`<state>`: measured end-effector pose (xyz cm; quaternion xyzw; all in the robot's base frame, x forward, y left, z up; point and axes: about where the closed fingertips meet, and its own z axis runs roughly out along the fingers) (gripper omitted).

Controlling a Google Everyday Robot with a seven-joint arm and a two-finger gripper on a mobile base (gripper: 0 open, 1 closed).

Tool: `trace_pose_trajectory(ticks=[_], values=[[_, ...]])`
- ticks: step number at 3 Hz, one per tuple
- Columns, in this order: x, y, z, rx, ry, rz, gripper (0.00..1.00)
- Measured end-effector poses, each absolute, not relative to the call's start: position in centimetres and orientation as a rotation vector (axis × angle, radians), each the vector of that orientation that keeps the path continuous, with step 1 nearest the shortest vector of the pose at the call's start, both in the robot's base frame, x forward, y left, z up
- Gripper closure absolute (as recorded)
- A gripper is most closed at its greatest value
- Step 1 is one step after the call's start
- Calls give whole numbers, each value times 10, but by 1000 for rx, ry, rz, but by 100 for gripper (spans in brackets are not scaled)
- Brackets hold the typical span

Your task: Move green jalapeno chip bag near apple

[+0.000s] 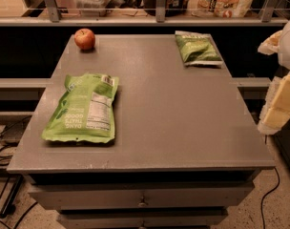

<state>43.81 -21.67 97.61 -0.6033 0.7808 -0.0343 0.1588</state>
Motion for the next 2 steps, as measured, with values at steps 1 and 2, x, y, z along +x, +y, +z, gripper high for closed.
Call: trace_pose_trajectory(ticks=[1, 2], values=[[438, -217, 976, -1725, 2232, -98, 0], [448, -217, 975, -1651, 2180, -24, 0]])
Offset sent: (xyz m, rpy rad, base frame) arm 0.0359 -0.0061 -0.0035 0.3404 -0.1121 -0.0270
